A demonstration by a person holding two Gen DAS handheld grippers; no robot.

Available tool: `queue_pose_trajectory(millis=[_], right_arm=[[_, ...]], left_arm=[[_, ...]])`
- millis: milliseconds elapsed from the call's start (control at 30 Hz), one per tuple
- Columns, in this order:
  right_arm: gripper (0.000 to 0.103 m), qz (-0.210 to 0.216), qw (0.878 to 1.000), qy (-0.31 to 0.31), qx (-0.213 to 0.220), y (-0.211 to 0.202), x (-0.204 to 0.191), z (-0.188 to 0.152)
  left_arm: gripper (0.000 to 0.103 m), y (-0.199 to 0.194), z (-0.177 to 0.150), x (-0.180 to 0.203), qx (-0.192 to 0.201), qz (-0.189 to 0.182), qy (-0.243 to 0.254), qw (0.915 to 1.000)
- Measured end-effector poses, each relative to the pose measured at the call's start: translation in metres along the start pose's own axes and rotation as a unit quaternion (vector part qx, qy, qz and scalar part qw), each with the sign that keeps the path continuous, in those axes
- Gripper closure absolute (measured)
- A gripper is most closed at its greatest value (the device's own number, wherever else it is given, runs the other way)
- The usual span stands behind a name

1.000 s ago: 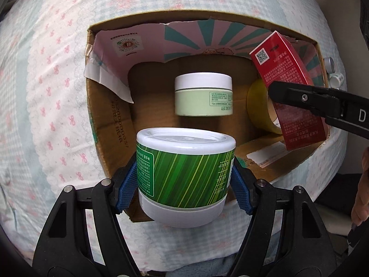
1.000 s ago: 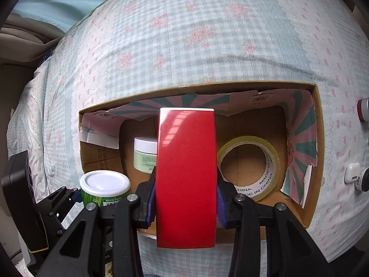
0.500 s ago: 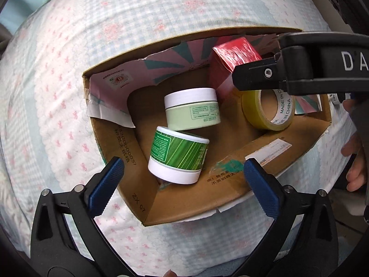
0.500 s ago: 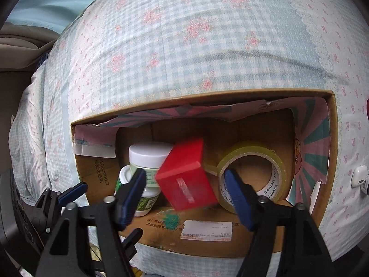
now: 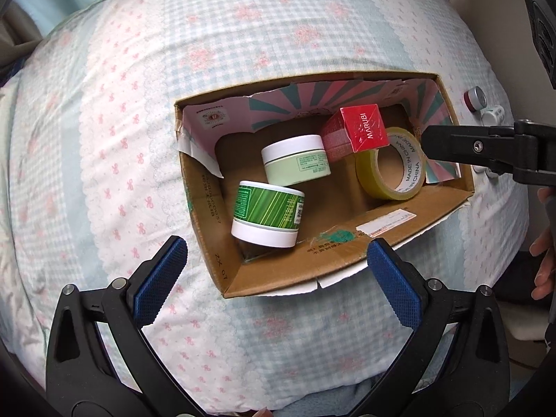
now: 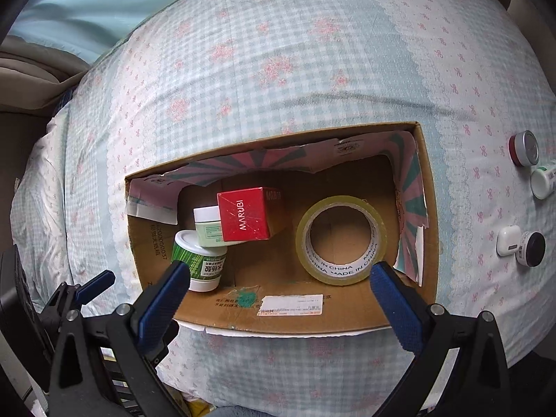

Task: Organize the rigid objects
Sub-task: 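Open both grippers to release the jar and red box into the box, then withdraw both grippers from the box toward the remaining items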

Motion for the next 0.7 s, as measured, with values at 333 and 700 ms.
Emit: queue_pose_trajectory(millis=[333,700], right_arm=[[0.0,0.026,0.999,-0.01,0.043,-0.056,-0.004,-0.043],[0.0,0.02,0.996,-0.039,0.083,-0.11,0.011,-0.097]], left_arm=[[0.0,-0.066,-0.035,0.006,0.053,0.021,-0.01,0.9983],[0.0,-0.115,-0.079,0.023,0.107,0.019,-0.058,0.9924]])
Point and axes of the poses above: each gripper's, at about its wrist camera, not at the fingertips, and y roughly the way its jaws point, x to its right, z to its top, the point moved 2 cm from there along y, roughly the way its jaws point, and after that the axes turned 15 degrees about y, right-handed, at the moved point
